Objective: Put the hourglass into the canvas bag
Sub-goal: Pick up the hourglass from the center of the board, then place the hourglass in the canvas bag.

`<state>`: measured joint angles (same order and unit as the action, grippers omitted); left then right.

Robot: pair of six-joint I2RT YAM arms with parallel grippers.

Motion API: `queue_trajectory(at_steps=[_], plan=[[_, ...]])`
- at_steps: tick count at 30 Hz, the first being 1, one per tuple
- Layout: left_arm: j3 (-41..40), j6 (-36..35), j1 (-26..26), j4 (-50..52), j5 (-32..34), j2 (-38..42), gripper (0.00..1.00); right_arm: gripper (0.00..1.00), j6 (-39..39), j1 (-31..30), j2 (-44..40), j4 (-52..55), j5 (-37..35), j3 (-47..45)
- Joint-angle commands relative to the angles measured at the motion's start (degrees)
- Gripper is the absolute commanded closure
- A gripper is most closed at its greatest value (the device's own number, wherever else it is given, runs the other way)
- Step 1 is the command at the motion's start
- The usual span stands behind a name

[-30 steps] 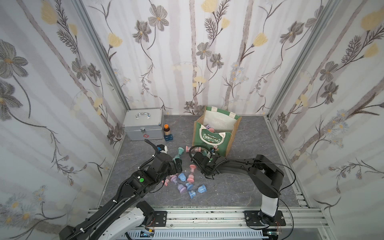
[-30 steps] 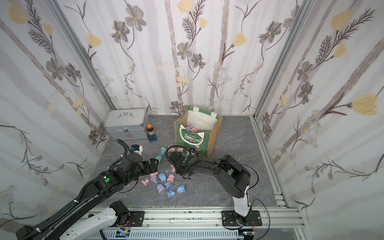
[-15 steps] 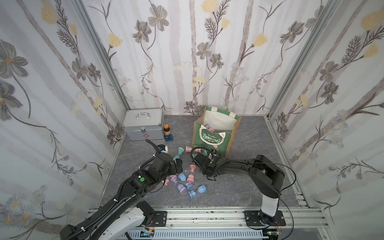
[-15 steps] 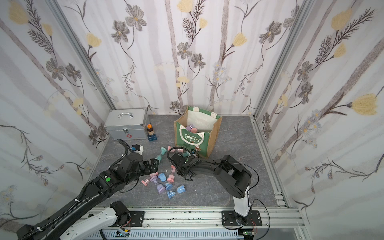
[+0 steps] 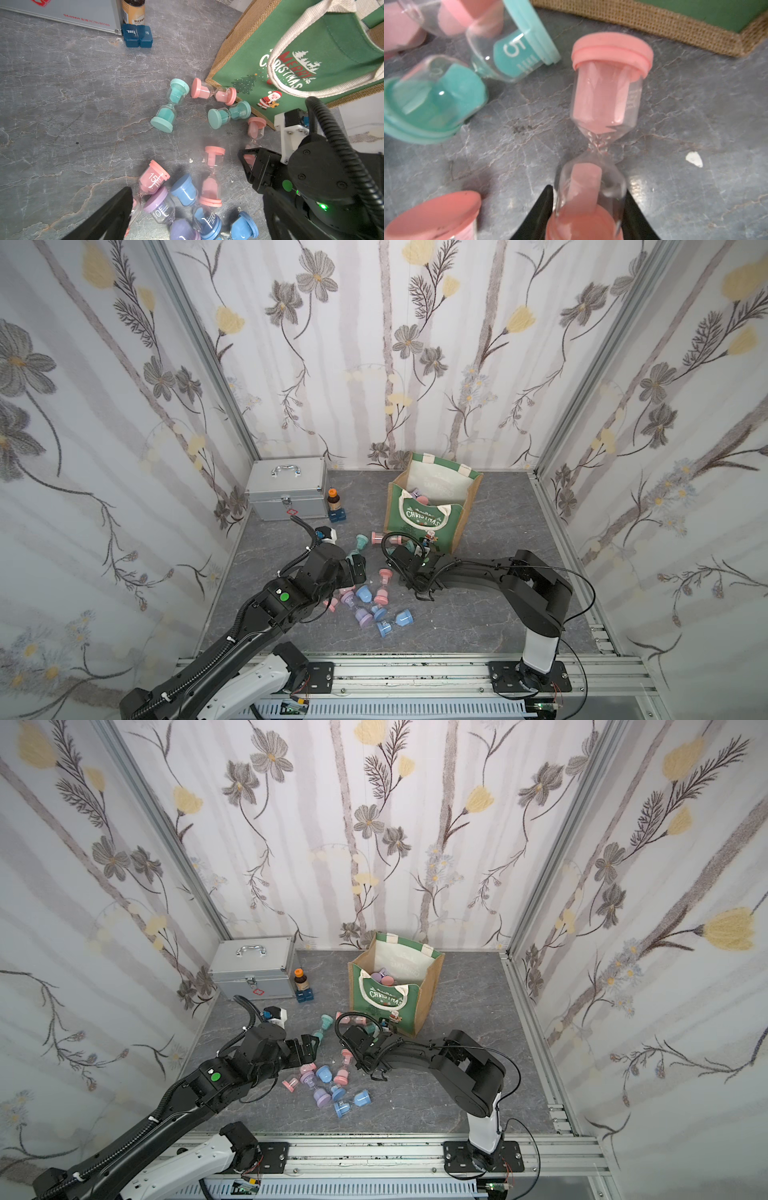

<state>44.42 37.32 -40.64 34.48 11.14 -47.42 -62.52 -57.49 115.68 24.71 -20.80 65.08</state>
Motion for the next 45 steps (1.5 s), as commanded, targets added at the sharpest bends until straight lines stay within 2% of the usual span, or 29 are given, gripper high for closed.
queue_trajectory(at_steps=[1, 11, 21, 30, 45], plan=[[1.0, 0.12, 0.04, -0.73, -0.18, -0.3, 0.0, 0.74, 3.7, -0.33, -2.07, -0.98, 0.63, 0.12], [4.63, -1.7, 0.02, 1.93, 1.01, 0.82, 0.0, 0.81, 11.66, -1.22, -11.62, -1.33, 1.78, 1.03], [9.34, -4.31, 0.04, 2.75, 1.07, -0.4, 0.0, 0.83, 21.16, -0.33, -20.68, -1.58, 2.37, 8.75], [12.89, -6.13, 0.05, -0.49, -1.5, -5.41, 0.0, 0.86, 26.68, 6.61, -23.22, -1.48, 4.4, 17.54], [16.81, -7.14, 0.08, -6.85, -5.06, -13.82, 0.0, 0.86, 30.01, 20.74, -16.4, 0.16, 8.54, 28.29]])
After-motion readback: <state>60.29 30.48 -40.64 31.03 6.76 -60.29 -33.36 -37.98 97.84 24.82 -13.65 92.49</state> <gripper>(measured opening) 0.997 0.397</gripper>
